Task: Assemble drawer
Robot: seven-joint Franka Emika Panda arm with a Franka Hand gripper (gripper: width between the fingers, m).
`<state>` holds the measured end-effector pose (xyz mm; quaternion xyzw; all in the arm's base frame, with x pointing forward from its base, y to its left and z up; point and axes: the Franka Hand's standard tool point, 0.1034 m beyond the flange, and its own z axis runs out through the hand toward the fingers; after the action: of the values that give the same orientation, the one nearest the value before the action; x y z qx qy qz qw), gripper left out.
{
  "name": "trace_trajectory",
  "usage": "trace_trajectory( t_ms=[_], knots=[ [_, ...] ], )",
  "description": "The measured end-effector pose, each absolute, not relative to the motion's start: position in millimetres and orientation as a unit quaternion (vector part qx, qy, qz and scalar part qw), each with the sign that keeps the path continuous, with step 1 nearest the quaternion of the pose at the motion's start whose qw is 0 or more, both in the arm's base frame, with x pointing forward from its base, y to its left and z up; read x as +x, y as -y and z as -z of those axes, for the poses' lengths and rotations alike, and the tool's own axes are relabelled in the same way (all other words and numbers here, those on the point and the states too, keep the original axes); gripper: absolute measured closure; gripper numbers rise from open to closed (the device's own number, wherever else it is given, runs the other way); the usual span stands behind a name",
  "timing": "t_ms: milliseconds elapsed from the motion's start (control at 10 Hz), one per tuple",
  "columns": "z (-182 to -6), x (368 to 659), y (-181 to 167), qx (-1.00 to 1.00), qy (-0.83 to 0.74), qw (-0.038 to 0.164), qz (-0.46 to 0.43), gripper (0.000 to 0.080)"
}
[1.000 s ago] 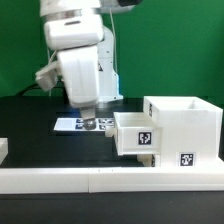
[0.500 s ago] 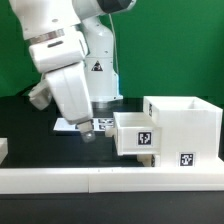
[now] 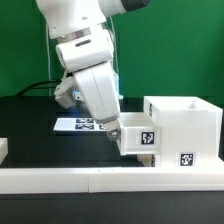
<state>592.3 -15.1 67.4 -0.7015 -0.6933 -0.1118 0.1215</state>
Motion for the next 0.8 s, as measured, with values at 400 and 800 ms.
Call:
trace_trajectory(
  t_ms=[400,800],
  knots=[
    [-65.2,592.5,6.9,-0.708,0.687,0.118,0.114,0.0151],
    [-63.8,591.4,-5.5,-0.701,0.694,0.108,0.124,0.0151]
  ],
)
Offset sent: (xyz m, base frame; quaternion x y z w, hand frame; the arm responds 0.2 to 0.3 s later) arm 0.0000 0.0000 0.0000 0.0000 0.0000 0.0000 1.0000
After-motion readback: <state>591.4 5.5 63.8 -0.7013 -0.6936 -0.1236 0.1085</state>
